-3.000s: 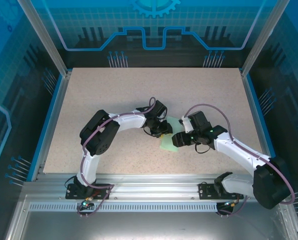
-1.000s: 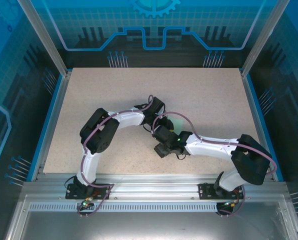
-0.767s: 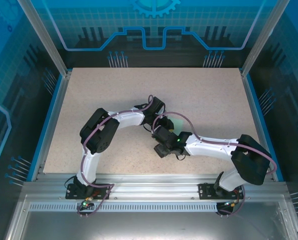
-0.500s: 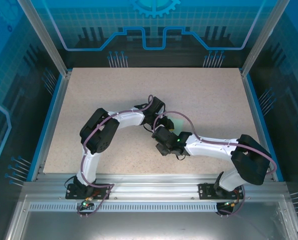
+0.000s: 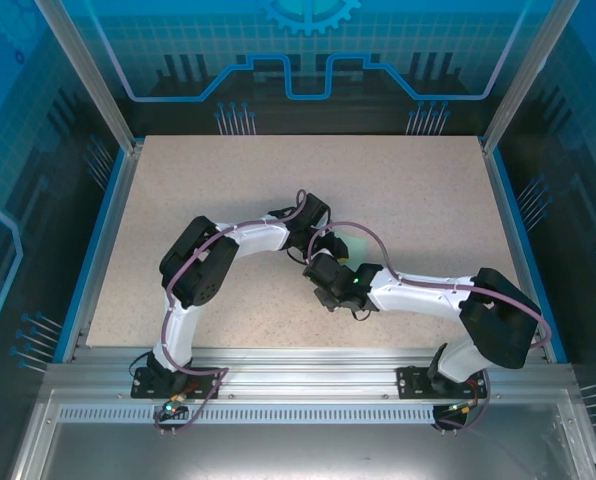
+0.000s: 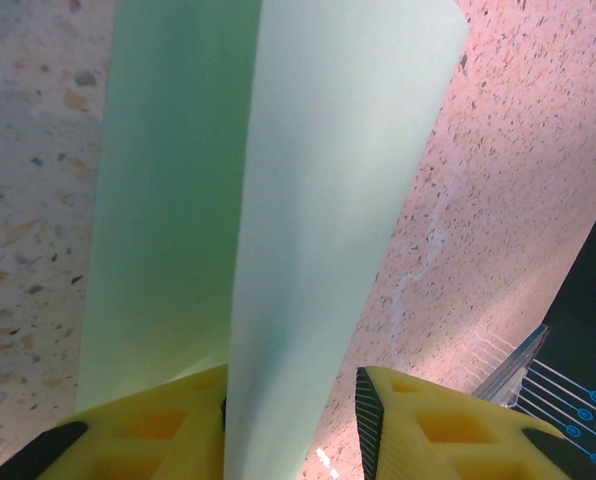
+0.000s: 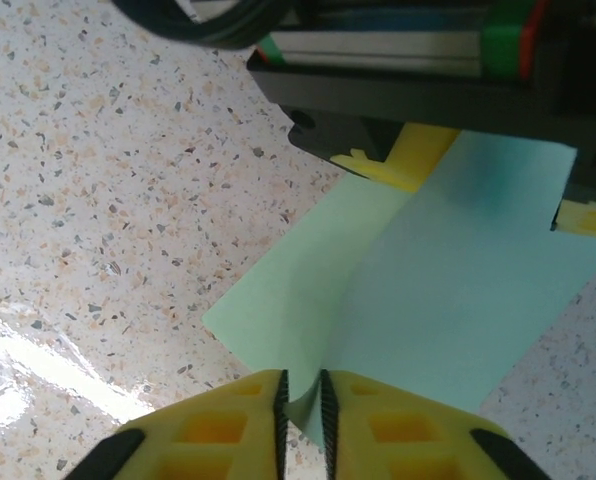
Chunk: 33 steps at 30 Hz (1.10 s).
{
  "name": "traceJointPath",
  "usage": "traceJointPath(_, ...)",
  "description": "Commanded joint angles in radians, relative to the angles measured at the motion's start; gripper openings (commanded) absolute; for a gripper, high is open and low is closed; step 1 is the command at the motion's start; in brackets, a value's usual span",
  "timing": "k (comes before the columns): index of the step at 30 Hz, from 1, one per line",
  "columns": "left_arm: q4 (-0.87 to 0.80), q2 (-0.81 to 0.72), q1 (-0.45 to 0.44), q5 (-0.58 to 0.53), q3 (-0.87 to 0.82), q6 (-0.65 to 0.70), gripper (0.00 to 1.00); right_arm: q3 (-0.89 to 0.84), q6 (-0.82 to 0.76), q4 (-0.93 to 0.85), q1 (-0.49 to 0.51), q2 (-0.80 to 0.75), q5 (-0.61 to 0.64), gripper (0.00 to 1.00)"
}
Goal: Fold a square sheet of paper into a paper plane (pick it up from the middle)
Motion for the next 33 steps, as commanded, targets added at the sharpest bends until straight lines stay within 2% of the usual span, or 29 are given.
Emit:
traceJointPath(1, -0.002, -0.039, 0.007, 0.027, -0.005, -0.005, 0.37, -0.012, 0.004, 0.002, -0.019, -0.011, -0.023, 0.13)
traceJointPath(6, -0.012, -0.041, 0.007, 0.020, -0.005, 0.001, 0.38, -0.029, -0.015, 0.010, -0.042, -0.047, -0.081, 0.11)
traceJointPath(12, -0.023, -0.051, 0.007, -0.004, -0.004, 0.005, 0.40, -0.078, -0.036, 0.058, -0.117, -0.094, -0.238, 0.05)
traceJointPath(22, -0.062, -0.136, 0.006, -0.144, -0.056, 0.016, 0.52, -0.170, -0.084, 0.172, -0.379, -0.140, -0.661, 0.07)
traceJointPath(26, -0.062, -0.170, 0.006, -0.182, -0.090, 0.017, 0.53, -0.174, -0.124, 0.172, -0.484, -0.109, -0.820, 0.08)
traceJointPath(33, -0.033, -0.212, 0.002, -0.175, -0.142, 0.032, 0.51, -0.149, -0.155, 0.141, -0.587, -0.062, -0.888, 0.11)
